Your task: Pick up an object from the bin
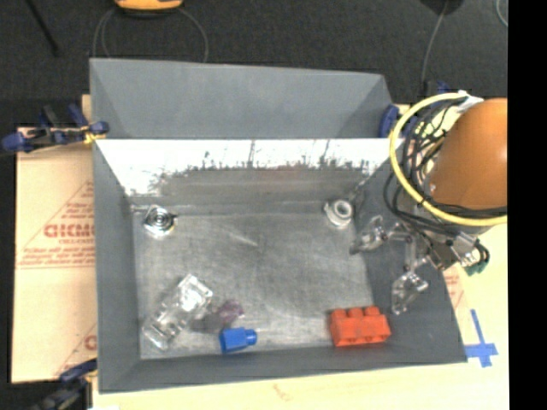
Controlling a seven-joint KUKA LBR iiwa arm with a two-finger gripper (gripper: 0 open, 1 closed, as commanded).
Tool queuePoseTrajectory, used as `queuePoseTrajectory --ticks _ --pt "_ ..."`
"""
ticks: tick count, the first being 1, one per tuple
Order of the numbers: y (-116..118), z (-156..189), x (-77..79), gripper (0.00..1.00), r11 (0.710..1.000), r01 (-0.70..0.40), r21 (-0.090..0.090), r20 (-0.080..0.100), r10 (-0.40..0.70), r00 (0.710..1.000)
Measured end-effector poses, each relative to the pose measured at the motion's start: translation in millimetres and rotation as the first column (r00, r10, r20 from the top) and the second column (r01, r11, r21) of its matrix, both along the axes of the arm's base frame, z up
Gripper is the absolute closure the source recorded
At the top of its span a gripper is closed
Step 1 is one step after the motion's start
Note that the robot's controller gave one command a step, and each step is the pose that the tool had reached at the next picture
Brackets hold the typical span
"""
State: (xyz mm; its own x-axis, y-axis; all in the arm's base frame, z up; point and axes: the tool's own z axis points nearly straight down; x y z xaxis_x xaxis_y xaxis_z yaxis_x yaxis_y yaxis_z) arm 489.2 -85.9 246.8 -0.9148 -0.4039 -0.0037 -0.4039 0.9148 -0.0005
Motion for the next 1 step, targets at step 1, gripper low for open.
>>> queuePoseTrajectory --ticks 1 --pt "10.2 -126.1 -11.3 0.00 0.997 -0.083 0.002 -0.008 0.083 0.997"
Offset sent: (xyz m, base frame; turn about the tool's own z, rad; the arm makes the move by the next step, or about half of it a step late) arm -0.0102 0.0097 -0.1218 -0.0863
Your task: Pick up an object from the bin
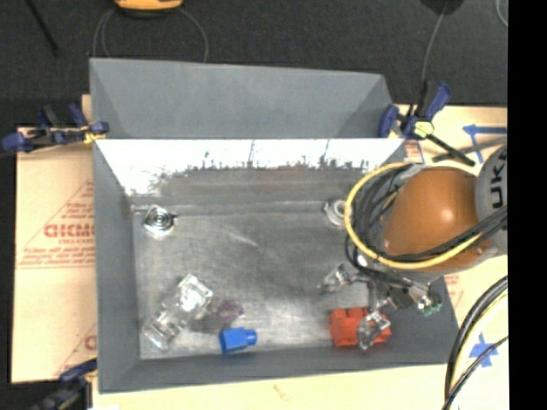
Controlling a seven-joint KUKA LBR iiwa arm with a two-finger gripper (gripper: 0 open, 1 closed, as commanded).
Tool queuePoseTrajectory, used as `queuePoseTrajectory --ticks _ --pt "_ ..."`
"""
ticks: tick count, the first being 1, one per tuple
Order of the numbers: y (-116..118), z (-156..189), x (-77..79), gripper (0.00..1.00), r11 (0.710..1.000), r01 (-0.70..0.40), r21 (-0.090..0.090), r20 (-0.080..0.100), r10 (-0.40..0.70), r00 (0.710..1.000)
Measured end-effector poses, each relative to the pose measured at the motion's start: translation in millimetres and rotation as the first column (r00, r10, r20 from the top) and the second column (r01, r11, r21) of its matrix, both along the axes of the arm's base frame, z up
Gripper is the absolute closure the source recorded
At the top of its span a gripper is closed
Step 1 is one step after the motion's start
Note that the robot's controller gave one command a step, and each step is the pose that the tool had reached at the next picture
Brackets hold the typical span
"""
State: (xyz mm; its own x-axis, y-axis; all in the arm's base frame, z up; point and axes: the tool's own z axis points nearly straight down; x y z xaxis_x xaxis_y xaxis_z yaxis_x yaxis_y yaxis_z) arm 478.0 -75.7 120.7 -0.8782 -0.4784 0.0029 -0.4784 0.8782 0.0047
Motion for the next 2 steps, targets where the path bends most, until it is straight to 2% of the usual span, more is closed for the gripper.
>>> queuePoseTrajectory --ticks 1,2 --pt "-12.8 -41.6 6.7 0.00 0.965 -0.261 -0.006 0.022 0.261 0.965" --pt "-13.5 -42.1 5.0 1.00 0.965 -0.262 -0.005 0.015 0.262 0.965"
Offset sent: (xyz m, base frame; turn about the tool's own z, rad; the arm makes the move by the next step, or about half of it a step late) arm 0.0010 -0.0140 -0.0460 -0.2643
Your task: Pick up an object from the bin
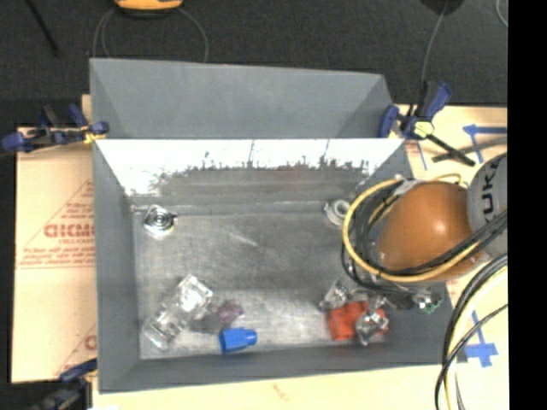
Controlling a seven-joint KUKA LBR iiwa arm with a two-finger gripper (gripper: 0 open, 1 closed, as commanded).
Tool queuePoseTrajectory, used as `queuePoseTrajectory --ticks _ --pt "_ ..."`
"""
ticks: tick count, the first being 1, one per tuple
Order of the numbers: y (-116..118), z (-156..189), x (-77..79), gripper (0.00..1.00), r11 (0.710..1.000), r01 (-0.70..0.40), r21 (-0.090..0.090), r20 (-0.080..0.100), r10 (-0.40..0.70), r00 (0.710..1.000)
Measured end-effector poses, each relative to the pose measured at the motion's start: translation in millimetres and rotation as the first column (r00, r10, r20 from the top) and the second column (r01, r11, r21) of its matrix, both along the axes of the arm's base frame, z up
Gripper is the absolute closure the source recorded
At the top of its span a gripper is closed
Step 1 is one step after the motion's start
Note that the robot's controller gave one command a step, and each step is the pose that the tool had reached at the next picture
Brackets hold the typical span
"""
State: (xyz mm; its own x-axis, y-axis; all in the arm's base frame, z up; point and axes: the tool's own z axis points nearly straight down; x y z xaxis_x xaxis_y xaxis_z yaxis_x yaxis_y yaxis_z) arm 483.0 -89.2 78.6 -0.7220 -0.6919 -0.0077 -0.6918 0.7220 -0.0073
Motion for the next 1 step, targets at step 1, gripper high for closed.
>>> queuePoseTrajectory --ticks 1 --pt "-9.0 163.8 16.2 1.00 0.999 -0.034 -0.003 0.001 0.034 0.999"
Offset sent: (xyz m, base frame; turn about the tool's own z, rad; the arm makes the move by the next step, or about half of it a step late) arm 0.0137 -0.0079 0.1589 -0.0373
